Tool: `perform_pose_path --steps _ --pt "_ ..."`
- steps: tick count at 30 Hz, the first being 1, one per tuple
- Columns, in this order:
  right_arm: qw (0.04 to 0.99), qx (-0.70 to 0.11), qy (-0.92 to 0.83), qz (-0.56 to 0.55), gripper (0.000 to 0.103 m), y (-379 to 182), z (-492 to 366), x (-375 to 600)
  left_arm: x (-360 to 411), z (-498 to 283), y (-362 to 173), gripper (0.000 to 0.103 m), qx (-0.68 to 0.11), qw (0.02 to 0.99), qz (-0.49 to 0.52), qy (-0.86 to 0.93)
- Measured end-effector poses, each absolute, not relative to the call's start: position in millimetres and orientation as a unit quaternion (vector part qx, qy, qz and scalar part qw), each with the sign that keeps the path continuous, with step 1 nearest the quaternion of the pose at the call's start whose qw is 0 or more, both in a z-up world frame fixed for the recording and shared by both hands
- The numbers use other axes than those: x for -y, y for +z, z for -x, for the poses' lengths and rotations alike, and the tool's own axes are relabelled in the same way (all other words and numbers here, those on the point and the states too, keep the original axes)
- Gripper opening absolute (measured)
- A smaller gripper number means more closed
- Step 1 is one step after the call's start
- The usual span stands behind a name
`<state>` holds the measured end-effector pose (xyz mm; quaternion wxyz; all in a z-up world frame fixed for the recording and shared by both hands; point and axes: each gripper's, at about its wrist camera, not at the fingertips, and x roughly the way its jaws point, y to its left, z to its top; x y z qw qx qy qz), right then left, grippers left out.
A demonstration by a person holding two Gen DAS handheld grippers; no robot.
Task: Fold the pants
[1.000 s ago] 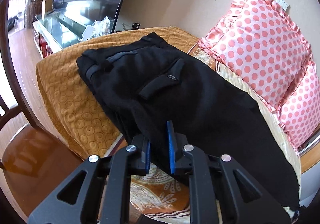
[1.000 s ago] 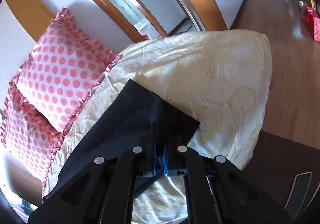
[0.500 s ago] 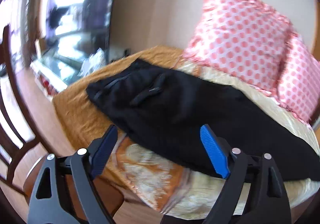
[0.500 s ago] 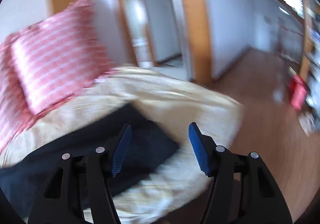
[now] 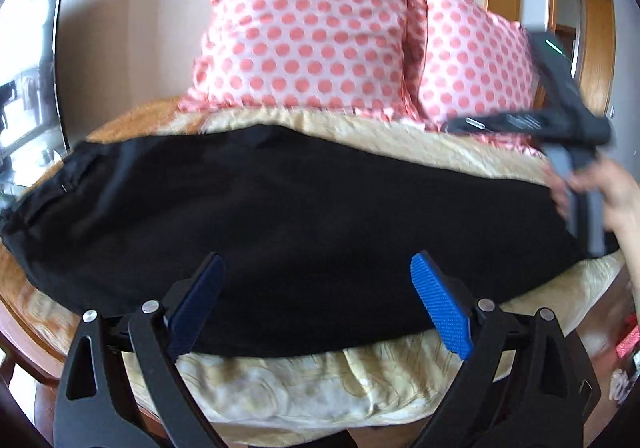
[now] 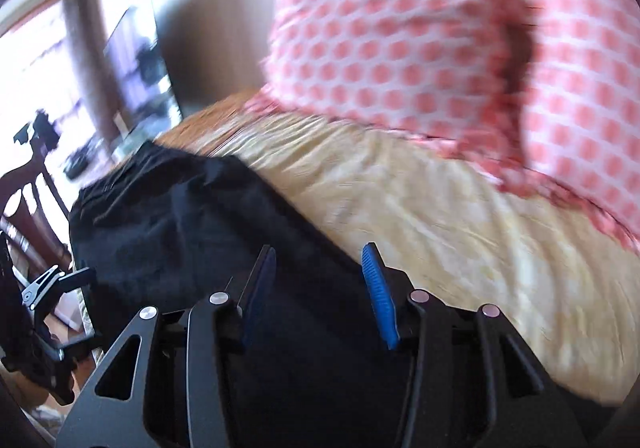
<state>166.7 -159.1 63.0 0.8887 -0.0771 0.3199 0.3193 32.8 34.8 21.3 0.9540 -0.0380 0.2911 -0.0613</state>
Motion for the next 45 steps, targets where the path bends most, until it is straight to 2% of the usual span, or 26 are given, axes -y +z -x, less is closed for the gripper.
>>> perform_pose_path --steps 6,10,11,12,13,14,21,23,27,29,30,31,35,41,45 --pt "0.851 -0.355 0.343 0.181 0.046 35 -189 94 -28 -30 3 0.100 -0.302 0.951 0.012 -0.066" --pt "0.842 -0.371 0.336 0.199 0.044 23 -205 82 -26 -30 1 0.101 -0.297 0.953 0.009 -0.064" --pt "0.840 -0.378 0.337 0.196 0.040 19 -208 82 -27 -29 0 0.101 -0.296 0.953 0.011 -0.065" --pt "0.837 -0.383 0.343 0.189 0.027 19 -210 83 -27 -31 1 0.101 -0.296 0.953 0.011 -0.066" --pt "0.835 -0.384 0.349 0.183 0.007 18 -211 84 -27 -31 1 0.101 -0.295 0.953 0.011 -0.068" --pt "0.838 -0.382 0.344 0.185 0.002 17 -211 84 -27 -30 2 0.101 -0.295 0.953 0.010 -0.068" --pt "0.858 -0.373 0.310 0.172 0.001 19 -220 83 -25 -27 0 0.101 -0.290 0.954 -0.004 -0.069" --pt "0.861 -0.371 0.301 0.174 0.003 20 -220 83 -24 -27 0 0.101 -0.290 0.955 -0.006 -0.068" --pt "0.887 -0.369 0.245 0.132 0.017 34 -215 118 -23 -27 0 0.101 -0.289 0.955 -0.018 -0.070" --pt "0.909 -0.350 0.207 0.089 0.030 46 -200 155 -24 -27 2 0.101 -0.289 0.954 -0.018 -0.074" --pt "0.923 -0.338 0.177 0.059 0.048 53 -183 186 -25 -26 4 0.101 -0.289 0.954 -0.009 -0.080" --pt "0.931 -0.328 0.156 0.043 0.058 56 -170 208 -26 -25 6 0.101 -0.288 0.954 -0.001 -0.085" --pt "0.948 -0.316 0.045 0.005 0.058 53 -120 305 -21 -25 18 0.101 -0.271 0.955 0.025 -0.118" --pt "0.922 -0.326 -0.200 -0.062 0.055 42 -74 495 1 -36 16 0.101 -0.276 0.952 -0.006 -0.130" --pt "0.897 -0.355 -0.243 -0.095 0.055 25 -72 561 9 -41 8 0.101 -0.296 0.946 -0.003 -0.130"
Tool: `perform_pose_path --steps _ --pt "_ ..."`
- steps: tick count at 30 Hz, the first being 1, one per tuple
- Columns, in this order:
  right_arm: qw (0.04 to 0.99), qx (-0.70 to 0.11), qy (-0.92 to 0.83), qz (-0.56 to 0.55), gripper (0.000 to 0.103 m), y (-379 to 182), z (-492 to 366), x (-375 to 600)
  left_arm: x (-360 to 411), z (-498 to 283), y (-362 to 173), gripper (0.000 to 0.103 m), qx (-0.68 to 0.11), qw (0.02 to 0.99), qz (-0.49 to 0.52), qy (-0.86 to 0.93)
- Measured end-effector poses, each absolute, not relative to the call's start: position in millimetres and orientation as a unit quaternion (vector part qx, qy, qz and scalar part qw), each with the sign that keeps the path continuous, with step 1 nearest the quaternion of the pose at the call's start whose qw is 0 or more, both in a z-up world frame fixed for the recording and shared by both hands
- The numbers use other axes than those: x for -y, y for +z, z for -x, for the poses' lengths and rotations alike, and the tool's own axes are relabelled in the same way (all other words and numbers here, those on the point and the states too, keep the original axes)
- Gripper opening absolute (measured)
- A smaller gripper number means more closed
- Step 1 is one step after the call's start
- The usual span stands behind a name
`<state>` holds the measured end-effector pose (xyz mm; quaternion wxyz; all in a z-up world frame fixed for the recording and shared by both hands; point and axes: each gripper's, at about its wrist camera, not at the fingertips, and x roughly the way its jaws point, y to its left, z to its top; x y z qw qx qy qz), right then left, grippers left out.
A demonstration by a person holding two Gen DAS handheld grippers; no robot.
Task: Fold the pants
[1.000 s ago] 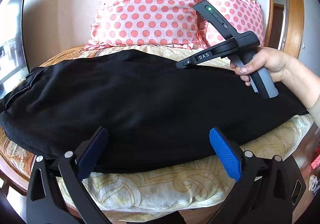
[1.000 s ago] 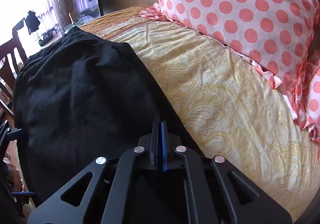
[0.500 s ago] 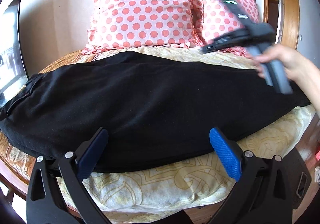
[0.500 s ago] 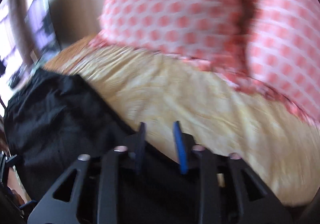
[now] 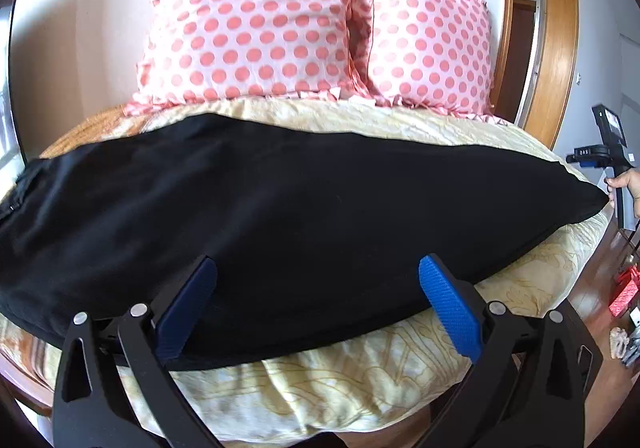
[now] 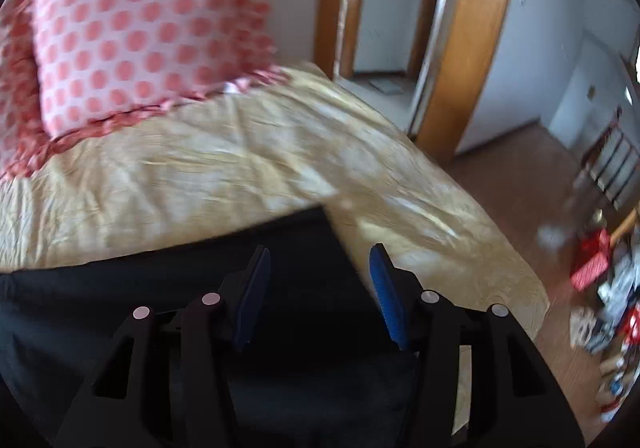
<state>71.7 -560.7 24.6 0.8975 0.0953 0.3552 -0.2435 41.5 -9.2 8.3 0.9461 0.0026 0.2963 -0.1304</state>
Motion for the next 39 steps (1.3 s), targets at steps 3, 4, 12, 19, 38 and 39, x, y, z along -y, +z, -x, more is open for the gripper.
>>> perform_pose_path --steps 3,4,12,19,38,39 --pt "0.897 -0.362 -0.226 -0.114 0.055 17 -78 576 12 -44 6 0.101 -0.303 0.945 -0.003 -0.123" --pt "0.897 -0.367 -0.223 -0.105 0.055 14 -81 575 13 -44 5 0.101 -0.305 0.945 -0.005 -0.121" --pt "0.905 -0.373 -0.198 -0.054 0.018 4 -92 565 18 -48 4 0.101 -0.312 0.943 -0.008 -0.111" --pt "0.917 -0.334 -0.211 -0.058 0.003 17 -93 574 20 -52 3 0.101 -0.312 0.944 -0.019 -0.106" --pt "0.916 -0.356 -0.165 -0.078 0.002 7 -97 584 24 -58 2 0.101 -0.312 0.944 -0.032 -0.099" --pt "0.917 -0.352 -0.170 -0.076 0.002 9 -99 584 24 -60 2 0.101 -0.312 0.944 -0.033 -0.098"
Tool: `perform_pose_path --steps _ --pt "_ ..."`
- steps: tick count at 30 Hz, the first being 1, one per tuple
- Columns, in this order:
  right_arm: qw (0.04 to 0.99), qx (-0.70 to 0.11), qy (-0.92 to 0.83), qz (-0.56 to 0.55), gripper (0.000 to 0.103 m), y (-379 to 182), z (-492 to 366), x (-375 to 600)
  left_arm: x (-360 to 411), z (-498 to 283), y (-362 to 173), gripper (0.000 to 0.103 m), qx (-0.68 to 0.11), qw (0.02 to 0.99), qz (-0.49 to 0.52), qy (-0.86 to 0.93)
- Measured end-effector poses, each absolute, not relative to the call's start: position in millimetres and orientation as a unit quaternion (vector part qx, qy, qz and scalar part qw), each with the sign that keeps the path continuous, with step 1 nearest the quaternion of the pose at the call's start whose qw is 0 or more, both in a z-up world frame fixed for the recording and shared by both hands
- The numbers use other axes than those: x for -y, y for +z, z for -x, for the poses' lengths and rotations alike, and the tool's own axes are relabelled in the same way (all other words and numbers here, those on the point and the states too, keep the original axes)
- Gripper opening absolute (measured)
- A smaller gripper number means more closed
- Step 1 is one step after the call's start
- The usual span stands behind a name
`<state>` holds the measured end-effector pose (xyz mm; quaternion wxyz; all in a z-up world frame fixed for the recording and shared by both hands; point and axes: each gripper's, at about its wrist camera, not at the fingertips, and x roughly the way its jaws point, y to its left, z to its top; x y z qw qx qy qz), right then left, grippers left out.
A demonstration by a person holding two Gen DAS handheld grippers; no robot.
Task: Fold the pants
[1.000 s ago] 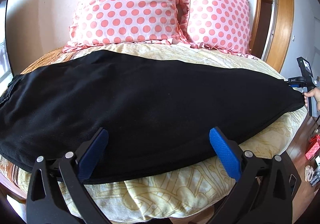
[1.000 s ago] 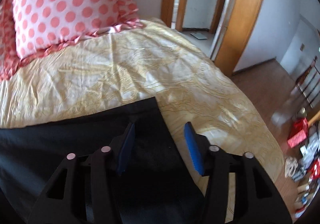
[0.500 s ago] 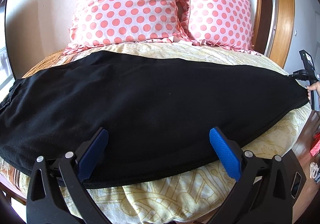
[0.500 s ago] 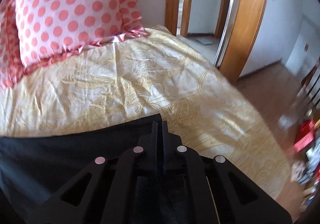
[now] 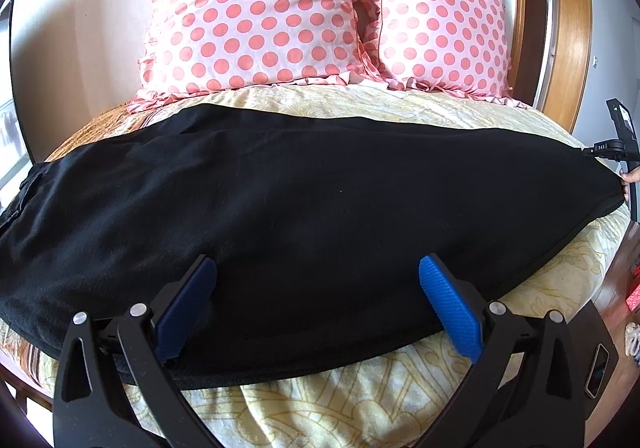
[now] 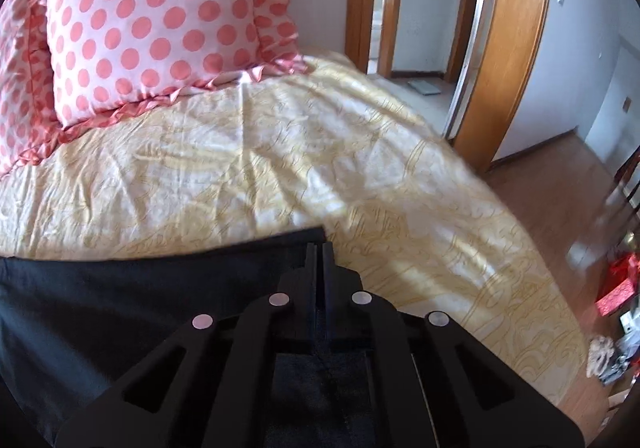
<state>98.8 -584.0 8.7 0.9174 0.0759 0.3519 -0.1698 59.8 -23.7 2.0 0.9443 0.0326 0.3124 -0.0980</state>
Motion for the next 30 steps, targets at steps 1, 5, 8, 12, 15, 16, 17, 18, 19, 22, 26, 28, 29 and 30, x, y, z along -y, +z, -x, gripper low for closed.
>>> perform_pose_path --steps 1,5,8,12,15,16,17,18,19,22,26,28,29,30 --pt "0.916 -0.353 -0.174 -0.075 0.002 10 -101 585 24 -61 2 0.101 -0.312 0.944 -0.033 -0.097" --pt "0.918 -0.347 -0.178 -0.075 0.002 16 -104 589 25 -63 2 0.101 -0.311 0.945 -0.033 -0.093" --pt "0.906 -0.377 -0.183 -0.058 0.003 9 -112 585 24 -62 2 0.101 -0.310 0.946 -0.034 -0.094" --pt "0.902 -0.363 -0.202 -0.119 0.063 21 -85 592 23 -61 3 0.101 -0.310 0.945 -0.034 -0.098" --pt "0.902 -0.340 -0.216 -0.154 0.065 30 -41 591 22 -58 4 0.101 -0.308 0.945 -0.029 -0.106" --pt "0.900 -0.337 -0.217 -0.172 0.063 30 -28 592 22 -57 4 0.101 -0.307 0.945 -0.029 -0.108" --pt "0.895 -0.334 -0.213 -0.205 0.062 28 -10 594 22 -57 5 0.101 -0.306 0.945 -0.029 -0.109" --pt "0.891 -0.333 -0.211 -0.227 0.059 26 0 596 22 -55 4 0.101 -0.304 0.946 -0.030 -0.111" --pt "0.885 -0.334 -0.211 -0.246 0.056 23 10 597 22 -55 5 0.101 -0.303 0.946 -0.031 -0.113" --pt "0.870 -0.329 -0.221 -0.293 0.051 12 37 602 22 -52 4 0.101 -0.301 0.945 -0.034 -0.120" --pt "0.858 -0.343 -0.225 -0.308 0.051 2 45 600 20 -48 5 0.101 -0.300 0.945 -0.032 -0.127" --pt "0.854 -0.344 -0.208 -0.331 0.050 -5 45 597 18 -46 5 0.101 -0.299 0.945 -0.030 -0.130" --pt "0.854 -0.340 -0.205 -0.335 0.050 -5 46 595 18 -45 5 0.101 -0.298 0.945 -0.029 -0.130" --pt "0.854 -0.339 -0.204 -0.339 0.050 -5 45 594 17 -44 5 0.101 -0.298 0.945 -0.029 -0.131"
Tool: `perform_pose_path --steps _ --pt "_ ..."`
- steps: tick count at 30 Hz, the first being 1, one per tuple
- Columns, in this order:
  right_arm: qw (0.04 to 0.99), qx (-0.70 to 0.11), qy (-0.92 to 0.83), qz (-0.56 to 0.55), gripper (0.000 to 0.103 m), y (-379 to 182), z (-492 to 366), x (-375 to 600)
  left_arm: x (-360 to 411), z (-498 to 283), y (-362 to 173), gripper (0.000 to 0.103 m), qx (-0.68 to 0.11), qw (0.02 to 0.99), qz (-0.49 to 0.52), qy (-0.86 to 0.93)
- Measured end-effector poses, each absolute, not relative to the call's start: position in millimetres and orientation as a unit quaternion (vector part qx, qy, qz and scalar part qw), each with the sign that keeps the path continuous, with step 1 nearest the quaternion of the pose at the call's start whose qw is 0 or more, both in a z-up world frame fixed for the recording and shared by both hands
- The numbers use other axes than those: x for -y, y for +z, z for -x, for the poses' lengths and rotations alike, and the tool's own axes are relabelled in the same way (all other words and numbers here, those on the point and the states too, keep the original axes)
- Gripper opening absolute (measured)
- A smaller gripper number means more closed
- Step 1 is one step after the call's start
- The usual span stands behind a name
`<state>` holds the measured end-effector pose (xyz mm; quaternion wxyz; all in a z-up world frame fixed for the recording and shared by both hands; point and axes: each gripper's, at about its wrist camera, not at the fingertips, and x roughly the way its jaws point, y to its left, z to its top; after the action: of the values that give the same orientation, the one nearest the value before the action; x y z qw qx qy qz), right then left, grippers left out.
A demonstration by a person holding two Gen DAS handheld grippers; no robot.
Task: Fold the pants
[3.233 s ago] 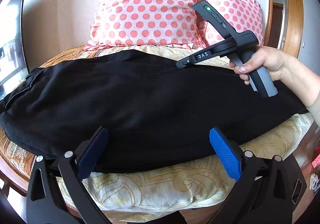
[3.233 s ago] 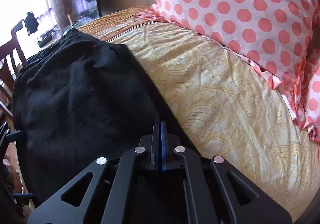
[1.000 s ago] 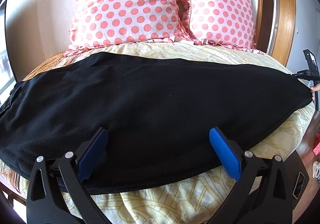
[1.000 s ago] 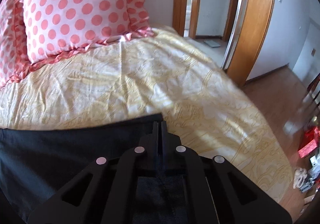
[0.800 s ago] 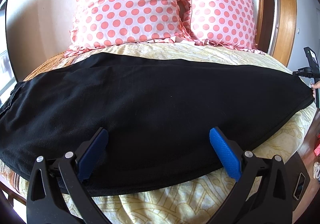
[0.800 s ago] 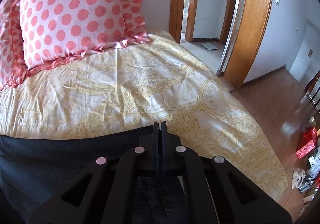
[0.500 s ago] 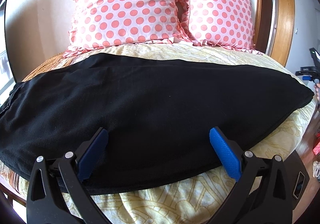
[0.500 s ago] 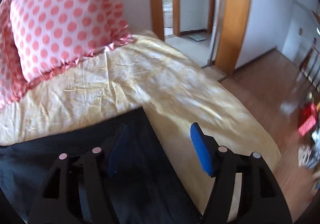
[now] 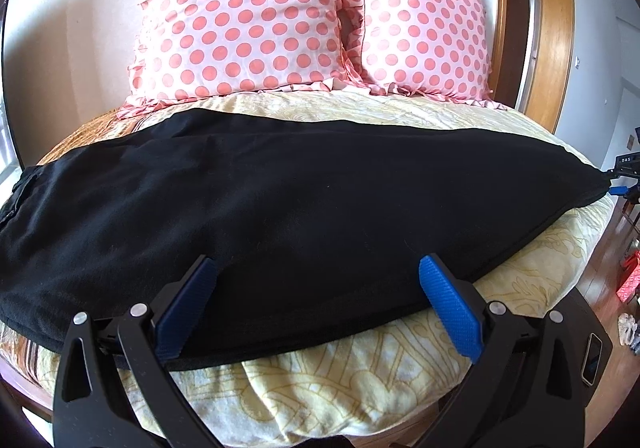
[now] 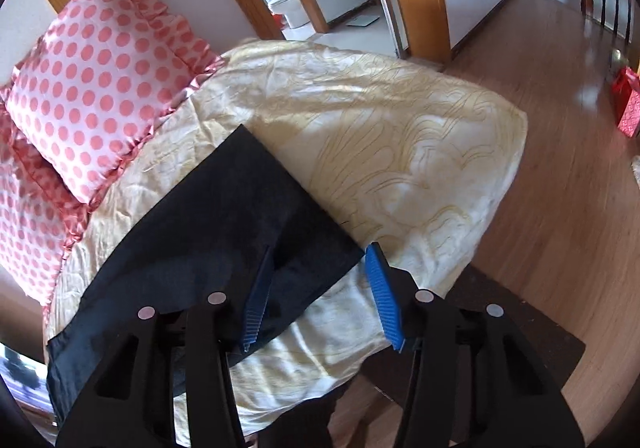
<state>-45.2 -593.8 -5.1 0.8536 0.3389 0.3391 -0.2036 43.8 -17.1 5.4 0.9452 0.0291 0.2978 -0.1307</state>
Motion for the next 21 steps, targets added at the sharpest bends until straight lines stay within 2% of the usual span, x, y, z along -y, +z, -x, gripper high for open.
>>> perform_pose_path --steps 6,9,14,21 --pt "0.840 -0.293 -0.186 -0.417 0.049 -13 56 605 17 -40 6 0.101 -0.297 0.945 -0.029 -0.132" --pt "0.824 -0.269 -0.203 -0.455 0.039 -17 65 613 17 -40 6 0.101 -0.297 0.945 -0.029 -0.131" --pt "0.825 -0.267 -0.213 -0.450 0.039 -16 59 612 17 -40 7 0.101 -0.297 0.945 -0.030 -0.131" --pt "0.816 -0.238 -0.164 -0.501 0.039 -27 64 610 17 -40 7 0.101 -0.297 0.945 -0.029 -0.131"
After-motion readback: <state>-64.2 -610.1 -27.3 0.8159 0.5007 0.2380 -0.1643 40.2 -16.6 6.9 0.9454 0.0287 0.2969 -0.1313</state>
